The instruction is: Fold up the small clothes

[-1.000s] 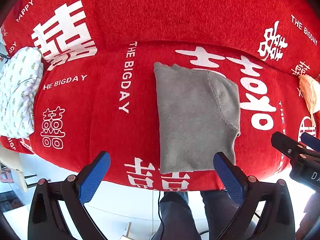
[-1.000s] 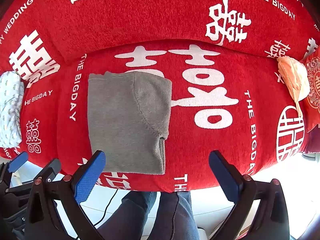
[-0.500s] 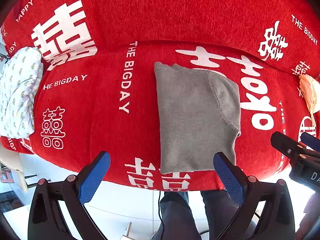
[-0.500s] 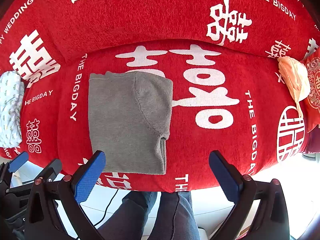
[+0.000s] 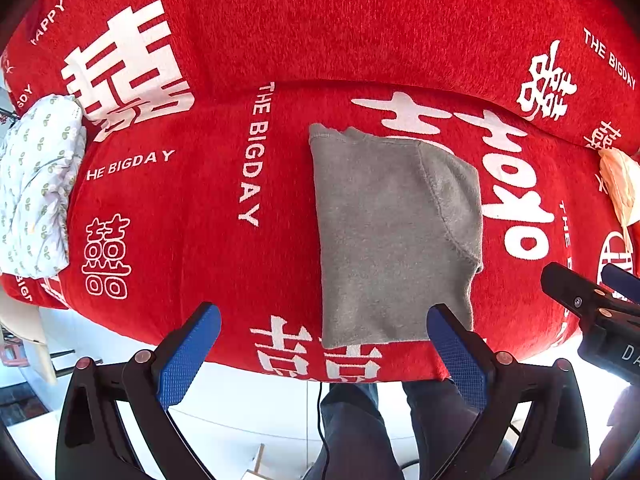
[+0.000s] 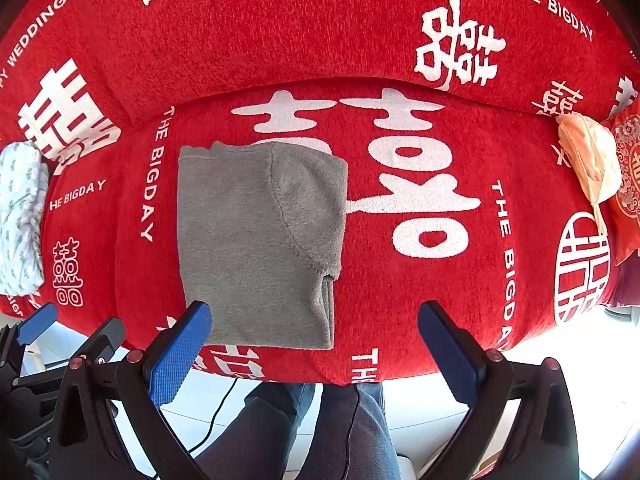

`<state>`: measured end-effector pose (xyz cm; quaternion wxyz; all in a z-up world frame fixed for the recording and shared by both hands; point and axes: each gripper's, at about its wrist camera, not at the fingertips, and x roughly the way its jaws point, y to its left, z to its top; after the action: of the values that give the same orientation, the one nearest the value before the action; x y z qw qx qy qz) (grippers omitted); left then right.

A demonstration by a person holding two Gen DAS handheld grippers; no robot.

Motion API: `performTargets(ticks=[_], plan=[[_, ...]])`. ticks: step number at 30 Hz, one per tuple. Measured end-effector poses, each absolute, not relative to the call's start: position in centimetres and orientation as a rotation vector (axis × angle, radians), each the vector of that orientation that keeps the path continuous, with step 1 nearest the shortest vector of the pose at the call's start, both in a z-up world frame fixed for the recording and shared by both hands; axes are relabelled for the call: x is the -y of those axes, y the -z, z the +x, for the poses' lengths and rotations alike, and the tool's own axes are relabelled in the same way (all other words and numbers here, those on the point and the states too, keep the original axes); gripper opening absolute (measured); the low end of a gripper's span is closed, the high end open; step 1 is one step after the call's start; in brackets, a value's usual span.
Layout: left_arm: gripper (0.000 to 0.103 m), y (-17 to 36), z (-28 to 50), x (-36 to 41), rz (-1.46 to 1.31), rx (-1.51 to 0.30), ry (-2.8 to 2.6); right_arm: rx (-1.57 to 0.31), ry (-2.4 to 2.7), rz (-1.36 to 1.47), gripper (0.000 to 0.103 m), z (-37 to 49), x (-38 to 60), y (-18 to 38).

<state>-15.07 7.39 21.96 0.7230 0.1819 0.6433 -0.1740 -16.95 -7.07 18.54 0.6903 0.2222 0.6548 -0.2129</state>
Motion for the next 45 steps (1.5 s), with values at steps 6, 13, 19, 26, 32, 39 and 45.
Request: performTargets(ticks=[6,13,19,26,32,39,45], plan=[[0.103,-21.89,-15.04,-7.46,0.402,-1.421,0.386,-1.464,0.475,0.497,0.103,-16.9,7.1,-18.54],[0.103,-21.89,-15.04,-7.44,0.402,-1.421,0.384,-1.464,0.476,0.497,0.103,-16.86,7.11,-18.53],[0.103,-21.87,-15.03,-7.46,0.403,-1.422,0.384,-1.464,0.476,0.498,0.103,-16.85,7.09,-18.51],[0.103,-21.87,-15.0,-7.49,0.405,-1.421,0.386,-1.464,0.475,0.497,0.103,-16.83,7.05,-18.51],[0.103,-21.57,-14.96,-7.97,0.423,-1.41,0.384,-1.466,0.474,0.497,0.103,-16.79,7.05,-18.5],[0.103,-21.57,-14.74,-8.17,0.442,-1.397,0.388,-1.466,0.473,0.498,0.103,-16.75,6.94,-18.45],[0.103,-21.61,-14.56,-8.35,0.41,-1.402,0.396,-1.467,0.474,0.5,0.103,-16.78,6.77,-18.34]])
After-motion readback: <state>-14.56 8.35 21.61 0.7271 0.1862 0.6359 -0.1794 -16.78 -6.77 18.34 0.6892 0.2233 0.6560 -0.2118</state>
